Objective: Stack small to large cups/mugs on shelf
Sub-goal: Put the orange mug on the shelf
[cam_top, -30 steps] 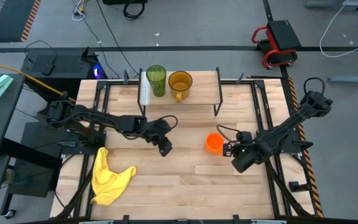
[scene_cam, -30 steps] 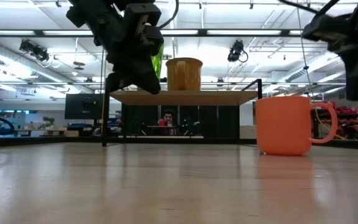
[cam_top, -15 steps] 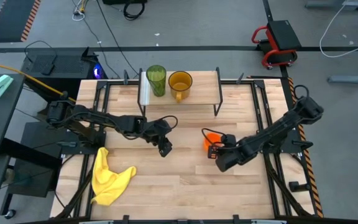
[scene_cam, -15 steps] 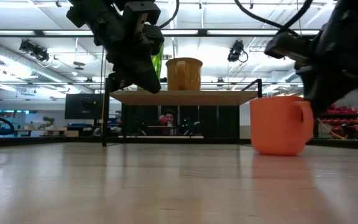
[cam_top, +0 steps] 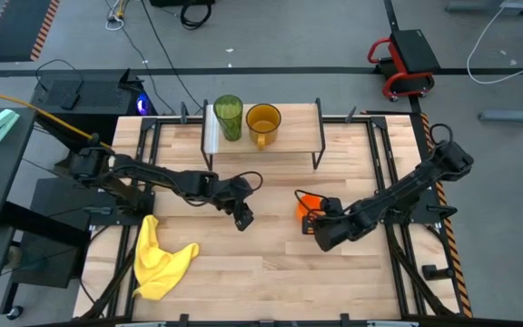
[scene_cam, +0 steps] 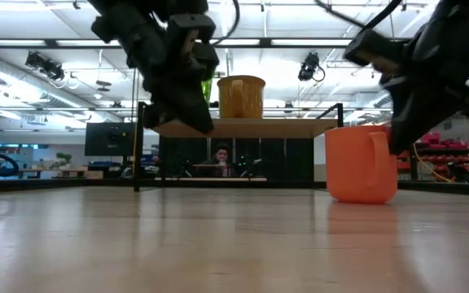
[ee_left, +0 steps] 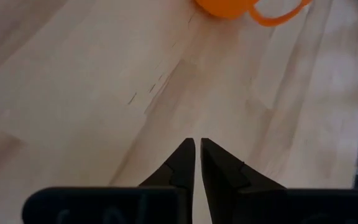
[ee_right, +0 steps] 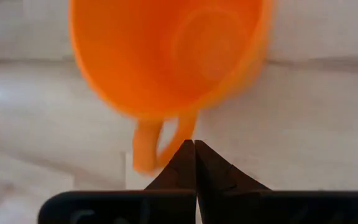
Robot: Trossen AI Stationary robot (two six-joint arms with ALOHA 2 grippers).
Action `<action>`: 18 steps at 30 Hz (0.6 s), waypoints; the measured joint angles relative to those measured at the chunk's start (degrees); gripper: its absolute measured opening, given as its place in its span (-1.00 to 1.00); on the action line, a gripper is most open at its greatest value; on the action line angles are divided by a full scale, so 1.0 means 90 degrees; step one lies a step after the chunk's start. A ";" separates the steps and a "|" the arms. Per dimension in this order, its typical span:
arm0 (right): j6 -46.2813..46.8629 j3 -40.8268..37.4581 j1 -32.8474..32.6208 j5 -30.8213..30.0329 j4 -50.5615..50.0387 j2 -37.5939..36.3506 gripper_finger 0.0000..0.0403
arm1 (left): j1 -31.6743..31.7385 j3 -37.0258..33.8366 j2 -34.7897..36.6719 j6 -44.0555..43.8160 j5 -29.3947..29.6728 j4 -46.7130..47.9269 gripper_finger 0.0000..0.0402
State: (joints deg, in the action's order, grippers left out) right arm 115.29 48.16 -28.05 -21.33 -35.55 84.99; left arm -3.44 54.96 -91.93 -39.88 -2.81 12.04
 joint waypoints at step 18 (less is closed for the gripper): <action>0.1208 -0.0004 -0.1027 -0.1610 -0.0919 -0.0635 -0.82 | 0.0144 0.0002 -0.0620 -0.0333 -0.0674 -0.1795 -0.70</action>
State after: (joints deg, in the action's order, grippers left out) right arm 126.16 48.13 -37.29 -35.83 -43.82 79.28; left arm -2.15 54.98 -97.51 -42.87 -8.88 -4.11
